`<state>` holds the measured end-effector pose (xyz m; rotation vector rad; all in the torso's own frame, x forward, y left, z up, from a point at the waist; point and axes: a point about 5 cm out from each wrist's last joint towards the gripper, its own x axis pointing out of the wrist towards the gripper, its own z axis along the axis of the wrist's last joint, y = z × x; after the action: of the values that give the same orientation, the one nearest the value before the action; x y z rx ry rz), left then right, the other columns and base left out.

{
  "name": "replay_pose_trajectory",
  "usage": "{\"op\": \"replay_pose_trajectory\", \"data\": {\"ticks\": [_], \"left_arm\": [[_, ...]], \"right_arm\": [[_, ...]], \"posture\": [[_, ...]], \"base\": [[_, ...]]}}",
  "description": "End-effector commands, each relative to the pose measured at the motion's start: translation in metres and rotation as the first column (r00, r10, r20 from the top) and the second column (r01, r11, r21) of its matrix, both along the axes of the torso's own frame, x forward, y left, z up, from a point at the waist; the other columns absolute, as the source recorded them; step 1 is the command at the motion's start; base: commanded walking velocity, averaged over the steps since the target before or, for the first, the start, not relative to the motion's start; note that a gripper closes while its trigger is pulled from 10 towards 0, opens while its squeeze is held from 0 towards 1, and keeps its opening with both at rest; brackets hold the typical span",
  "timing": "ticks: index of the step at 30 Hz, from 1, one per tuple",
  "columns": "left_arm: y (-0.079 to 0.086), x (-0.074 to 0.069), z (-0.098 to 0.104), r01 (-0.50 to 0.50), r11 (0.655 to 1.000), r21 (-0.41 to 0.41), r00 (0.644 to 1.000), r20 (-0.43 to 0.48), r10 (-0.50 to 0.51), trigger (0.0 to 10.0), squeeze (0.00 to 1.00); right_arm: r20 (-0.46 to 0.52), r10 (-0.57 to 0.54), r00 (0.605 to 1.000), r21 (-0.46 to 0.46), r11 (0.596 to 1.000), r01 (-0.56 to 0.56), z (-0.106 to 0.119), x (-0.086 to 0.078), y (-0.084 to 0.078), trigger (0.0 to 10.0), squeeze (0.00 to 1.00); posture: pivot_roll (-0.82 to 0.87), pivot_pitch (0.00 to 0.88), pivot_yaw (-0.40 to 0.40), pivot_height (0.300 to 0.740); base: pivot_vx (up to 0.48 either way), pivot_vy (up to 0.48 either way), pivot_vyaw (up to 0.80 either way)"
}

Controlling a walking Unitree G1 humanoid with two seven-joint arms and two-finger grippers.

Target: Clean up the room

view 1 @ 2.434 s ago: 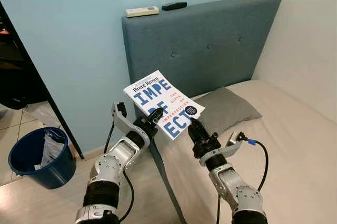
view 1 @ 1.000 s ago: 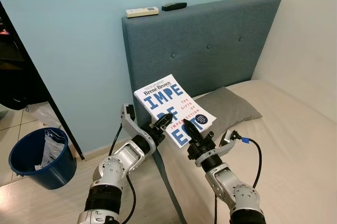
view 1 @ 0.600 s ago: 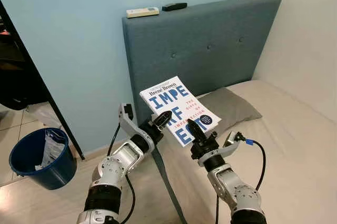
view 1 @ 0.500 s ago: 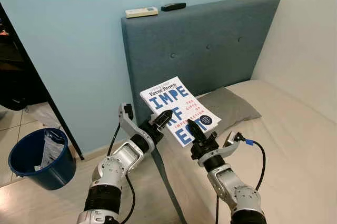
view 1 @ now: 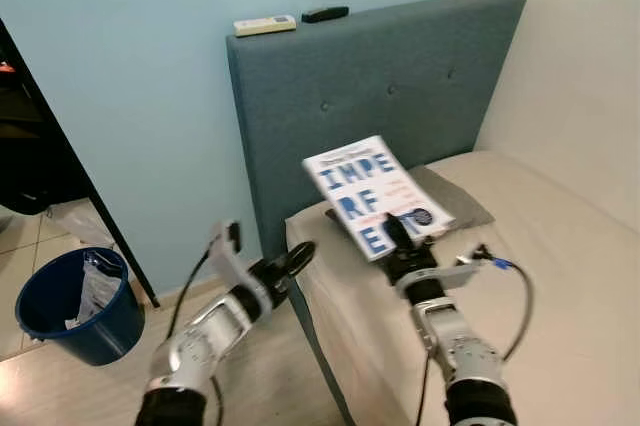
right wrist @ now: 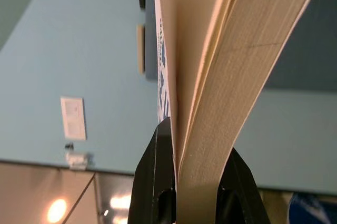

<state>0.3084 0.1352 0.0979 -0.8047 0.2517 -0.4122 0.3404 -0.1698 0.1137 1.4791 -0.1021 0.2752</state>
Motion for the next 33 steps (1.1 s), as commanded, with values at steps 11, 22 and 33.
{"op": "replay_pose_trajectory", "data": {"ticks": [11, 22, 33], "left_arm": [[0.025, -0.017, -0.012, -0.146, 0.862, 0.486, 0.986, 0.137, 0.090, 10.0, 0.00], [-0.014, -0.022, -0.005, -0.052, 0.807, 0.588, 0.973, 0.211, -0.091, 10.0, 0.00], [-0.024, -0.012, 0.010, -0.088, 0.773, 0.628, 0.947, 0.293, -0.130, 10.0, 0.00]], "right_arm": [[-0.398, -0.146, 0.906, -0.553, 0.826, -0.110, -0.050, 0.003, -0.011, 10.0, 0.00], [-0.520, -0.299, 0.800, -0.648, 0.748, -0.141, -0.071, -0.008, -0.037, 10.0, 0.00], [-0.522, -0.312, 0.794, -0.675, 0.720, -0.161, -0.073, -0.006, -0.034, 10.0, 0.00]], "posture": [[0.04, 0.133, -0.003, 0.740], [0.05, 0.194, 0.003, 0.740], [0.06, 0.219, 0.010, 0.740]], "base": [[0.000, 0.000, 0.00], [0.000, 0.000, 0.00], [0.000, 0.000, 0.00]]}}
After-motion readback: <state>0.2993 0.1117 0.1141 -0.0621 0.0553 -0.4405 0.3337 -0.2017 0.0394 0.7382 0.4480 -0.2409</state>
